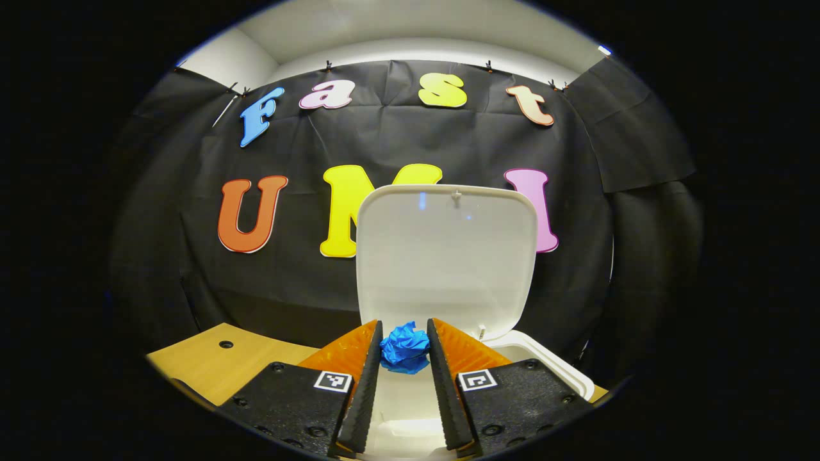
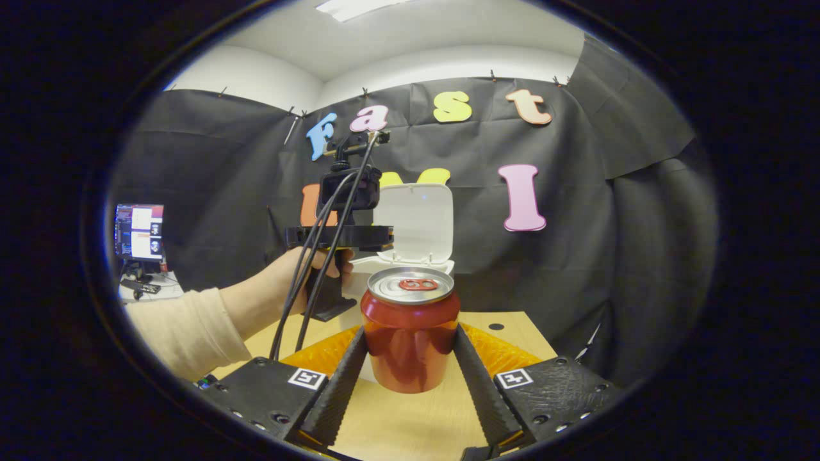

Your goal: Press the lid of the desktop garbage bin to open it, pick up the crumpled paper on the desktop and throw it into the bin, then pick up the pop can on the desktop and drop it into the bin, and finally close the garbage bin lid.

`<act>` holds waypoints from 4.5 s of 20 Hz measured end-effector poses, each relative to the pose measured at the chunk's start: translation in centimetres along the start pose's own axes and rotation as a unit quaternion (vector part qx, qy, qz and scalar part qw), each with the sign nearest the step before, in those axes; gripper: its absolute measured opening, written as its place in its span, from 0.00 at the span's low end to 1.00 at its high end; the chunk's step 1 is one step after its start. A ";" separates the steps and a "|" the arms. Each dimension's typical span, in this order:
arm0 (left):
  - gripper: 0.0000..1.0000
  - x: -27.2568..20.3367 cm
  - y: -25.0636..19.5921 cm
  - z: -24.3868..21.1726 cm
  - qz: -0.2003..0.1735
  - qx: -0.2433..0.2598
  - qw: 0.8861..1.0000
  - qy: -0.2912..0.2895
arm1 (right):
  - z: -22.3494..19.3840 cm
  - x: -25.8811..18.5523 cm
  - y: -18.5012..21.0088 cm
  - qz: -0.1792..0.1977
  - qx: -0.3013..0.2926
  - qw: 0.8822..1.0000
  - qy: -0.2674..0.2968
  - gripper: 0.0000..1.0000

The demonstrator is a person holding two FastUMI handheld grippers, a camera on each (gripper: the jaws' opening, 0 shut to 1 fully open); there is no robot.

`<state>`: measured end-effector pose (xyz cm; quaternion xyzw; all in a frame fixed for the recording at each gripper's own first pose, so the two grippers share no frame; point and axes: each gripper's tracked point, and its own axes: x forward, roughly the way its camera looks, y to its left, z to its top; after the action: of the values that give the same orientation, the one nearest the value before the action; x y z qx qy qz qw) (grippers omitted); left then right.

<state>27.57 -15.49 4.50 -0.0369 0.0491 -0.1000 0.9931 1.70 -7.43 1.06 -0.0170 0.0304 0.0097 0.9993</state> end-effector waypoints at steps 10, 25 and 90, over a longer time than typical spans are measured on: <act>0.58 -1.5 1.4 -0.1 -0.015 -0.043 0.999 -0.003 | -0.3 0.7 -0.3 -0.017 0.016 1.000 0.005 0.80; 0.95 -12.5 5.4 -1.8 -0.021 -0.038 0.999 -0.021 | -0.5 0.0 2.3 -0.018 -0.011 1.000 -0.006 0.81; 0.95 -27.6 15.9 -6.9 -0.006 -0.045 0.999 -0.006 | 13.7 25.3 0.0 -0.145 0.044 0.983 0.100 0.81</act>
<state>3.03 5.23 -1.23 -0.0820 0.0478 -0.1031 0.9901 27.80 -6.54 13.20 0.0220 0.1274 -0.1383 0.9819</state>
